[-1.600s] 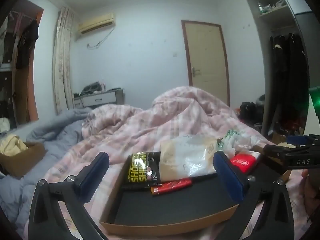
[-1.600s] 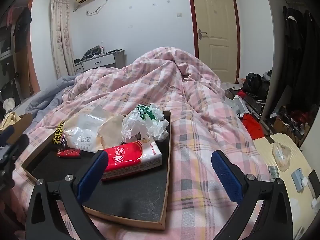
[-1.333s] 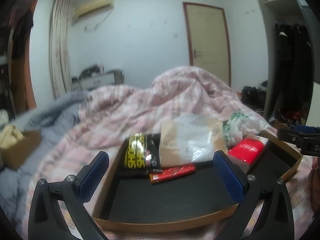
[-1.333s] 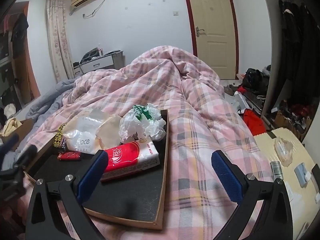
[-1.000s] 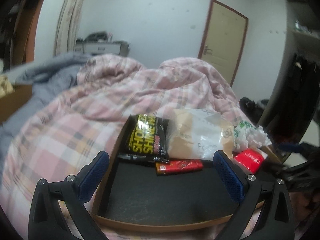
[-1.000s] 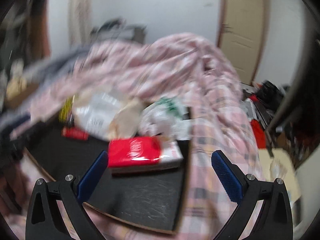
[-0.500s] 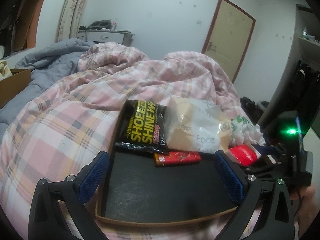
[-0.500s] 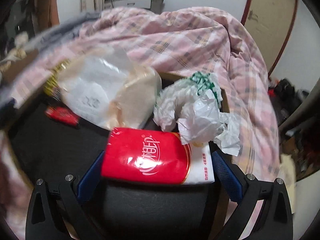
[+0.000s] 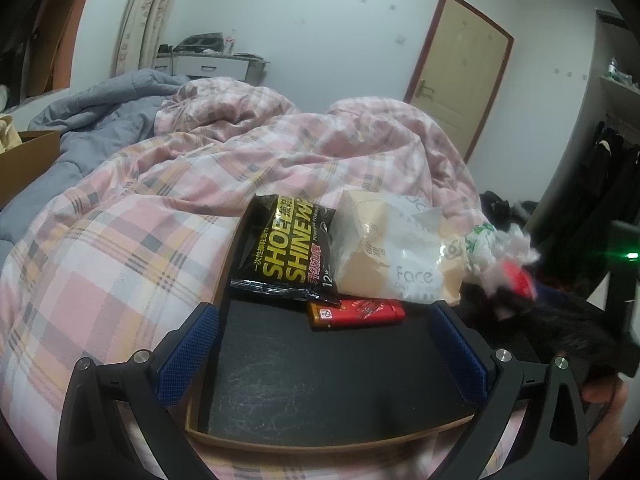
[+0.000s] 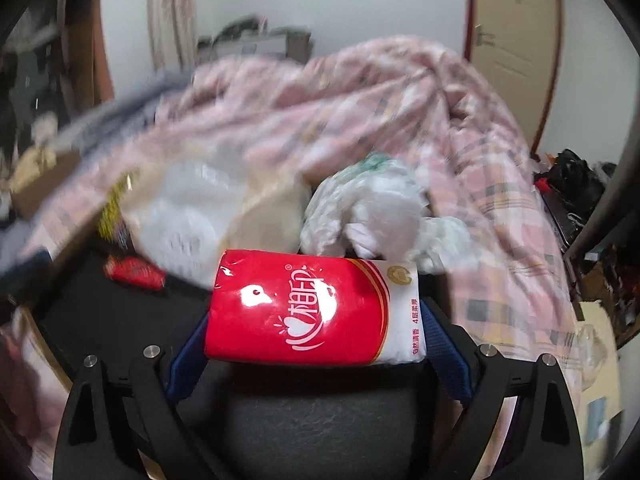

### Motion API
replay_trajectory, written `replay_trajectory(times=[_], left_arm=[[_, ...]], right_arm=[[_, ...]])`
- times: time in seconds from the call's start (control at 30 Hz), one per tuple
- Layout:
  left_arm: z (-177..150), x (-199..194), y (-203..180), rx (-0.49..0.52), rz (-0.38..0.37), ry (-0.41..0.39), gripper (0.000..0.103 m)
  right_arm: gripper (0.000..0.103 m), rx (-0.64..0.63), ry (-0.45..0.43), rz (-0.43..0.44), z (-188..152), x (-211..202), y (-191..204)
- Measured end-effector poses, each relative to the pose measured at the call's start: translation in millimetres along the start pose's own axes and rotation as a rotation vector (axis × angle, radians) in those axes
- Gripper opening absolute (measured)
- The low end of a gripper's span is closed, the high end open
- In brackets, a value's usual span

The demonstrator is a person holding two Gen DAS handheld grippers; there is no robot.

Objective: Organize soft objects
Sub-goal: 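Lift the red tissue pack out of the tray and set it on the duvet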

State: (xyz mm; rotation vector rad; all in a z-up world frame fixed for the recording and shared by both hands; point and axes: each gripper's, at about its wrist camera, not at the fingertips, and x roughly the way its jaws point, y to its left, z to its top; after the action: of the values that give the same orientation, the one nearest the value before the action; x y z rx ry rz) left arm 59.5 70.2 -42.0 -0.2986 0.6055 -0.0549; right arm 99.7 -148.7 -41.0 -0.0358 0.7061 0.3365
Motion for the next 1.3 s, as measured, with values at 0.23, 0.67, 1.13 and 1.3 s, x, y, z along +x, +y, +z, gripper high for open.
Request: replay_trajectory(times=[0.23,0.67,1.13,1.3], left_arm=[[1,1,0,0.006,0.003,0.000,0.103],[-1,3,0,0.000,-0.002,0.015,0.103],[-1,5,-2,0.005,-0.006,0.019,0.103],[-1,5,-2,0.003,-0.010,0.015,0.103]], right_arm=[[0.094,0.152,-0.088,0.181,-7,-48,-17],[0.094,-0.295,0.005,0.261,-46,-71,46],[0.095,-0.394,0.165,0.194,-68,-63,60],[0.097,-0.480,0.157,0.105,-74,-66,72]])
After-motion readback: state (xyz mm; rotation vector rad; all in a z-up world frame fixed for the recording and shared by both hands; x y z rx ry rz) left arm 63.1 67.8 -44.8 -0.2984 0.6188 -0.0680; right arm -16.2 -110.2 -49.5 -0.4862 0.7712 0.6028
